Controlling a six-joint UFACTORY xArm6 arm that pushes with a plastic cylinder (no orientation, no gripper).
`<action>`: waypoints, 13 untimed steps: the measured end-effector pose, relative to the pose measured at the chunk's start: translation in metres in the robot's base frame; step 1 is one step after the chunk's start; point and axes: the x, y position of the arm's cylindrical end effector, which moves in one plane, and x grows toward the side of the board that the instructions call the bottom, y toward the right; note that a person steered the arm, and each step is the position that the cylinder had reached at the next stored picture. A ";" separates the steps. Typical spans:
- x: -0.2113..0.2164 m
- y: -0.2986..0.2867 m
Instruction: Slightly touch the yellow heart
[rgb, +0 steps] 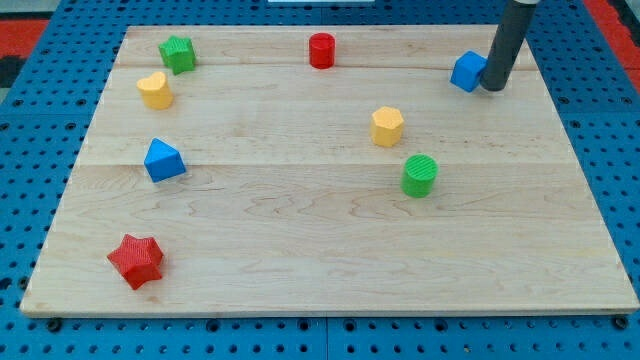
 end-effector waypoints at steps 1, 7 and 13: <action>0.026 -0.003; -0.024 -0.038; -0.004 -0.140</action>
